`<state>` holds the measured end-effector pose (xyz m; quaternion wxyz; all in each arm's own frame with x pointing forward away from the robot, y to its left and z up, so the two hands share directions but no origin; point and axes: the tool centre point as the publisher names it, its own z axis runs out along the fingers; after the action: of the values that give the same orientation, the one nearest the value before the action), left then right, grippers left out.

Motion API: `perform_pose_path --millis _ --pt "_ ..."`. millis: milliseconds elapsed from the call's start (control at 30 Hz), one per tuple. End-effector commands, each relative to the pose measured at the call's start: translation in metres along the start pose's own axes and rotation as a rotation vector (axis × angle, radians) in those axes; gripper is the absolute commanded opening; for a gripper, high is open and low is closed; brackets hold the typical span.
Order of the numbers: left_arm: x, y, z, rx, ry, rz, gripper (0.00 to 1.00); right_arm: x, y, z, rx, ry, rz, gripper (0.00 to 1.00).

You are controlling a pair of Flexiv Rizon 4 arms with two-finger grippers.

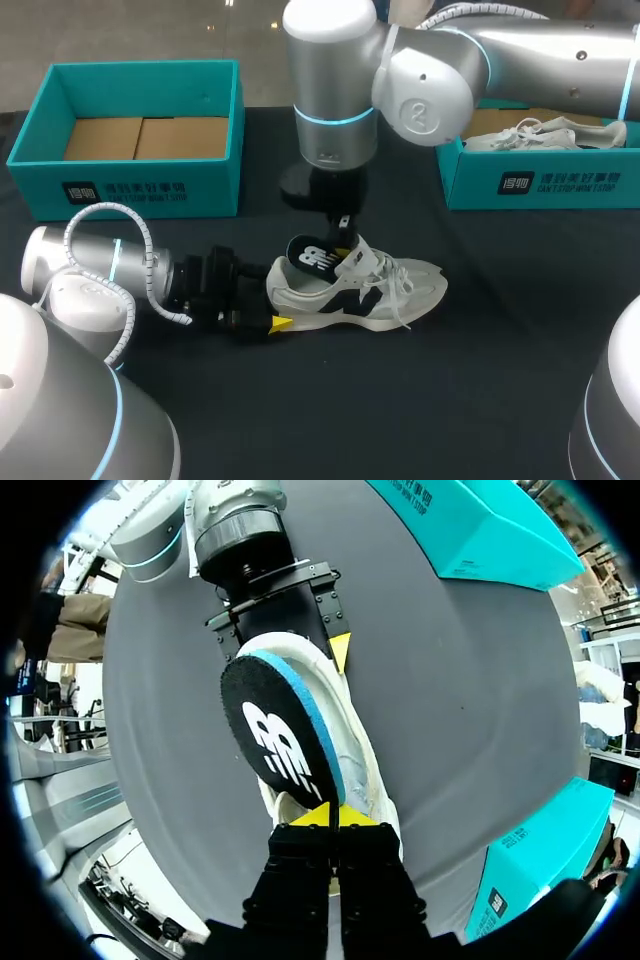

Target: Take the shoe out of the shoebox, open the shoe tongue, remove and reinsert the insole, then place the shoe into the shoebox

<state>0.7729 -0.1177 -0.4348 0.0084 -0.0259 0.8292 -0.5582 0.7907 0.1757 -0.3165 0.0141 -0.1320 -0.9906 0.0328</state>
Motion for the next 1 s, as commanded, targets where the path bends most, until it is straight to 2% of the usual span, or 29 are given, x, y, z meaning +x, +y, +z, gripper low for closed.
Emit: perform_pose_path --millis 33,400,733,900,967,1000 --pt "0.0 0.005 0.004 -0.002 -0.001 0.0 0.0 -0.005 0.009 0.004 -0.007 0.006 -0.021 0.0" --pt "0.0 0.005 0.004 -0.002 -0.001 0.0 0.0 -0.015 0.045 0.006 -0.045 0.021 -0.089 0.0" --pt "0.0 0.005 0.004 -0.002 -0.001 0.0 0.0 -0.02 0.053 -0.006 -0.084 0.021 -0.1 0.0" --pt "0.0 0.005 0.004 -0.002 -0.001 0.0 0.0 -0.019 0.052 -0.005 -0.125 0.071 -0.104 0.0" --pt "0.0 0.005 0.004 -0.002 -0.001 0.0 0.0 -0.019 0.051 -0.005 -0.14 0.097 -0.111 0.42" --pt "0.0 0.005 0.004 -0.002 -0.001 0.0 0.0 -0.019 0.05 -0.006 -0.147 0.109 -0.113 0.53"
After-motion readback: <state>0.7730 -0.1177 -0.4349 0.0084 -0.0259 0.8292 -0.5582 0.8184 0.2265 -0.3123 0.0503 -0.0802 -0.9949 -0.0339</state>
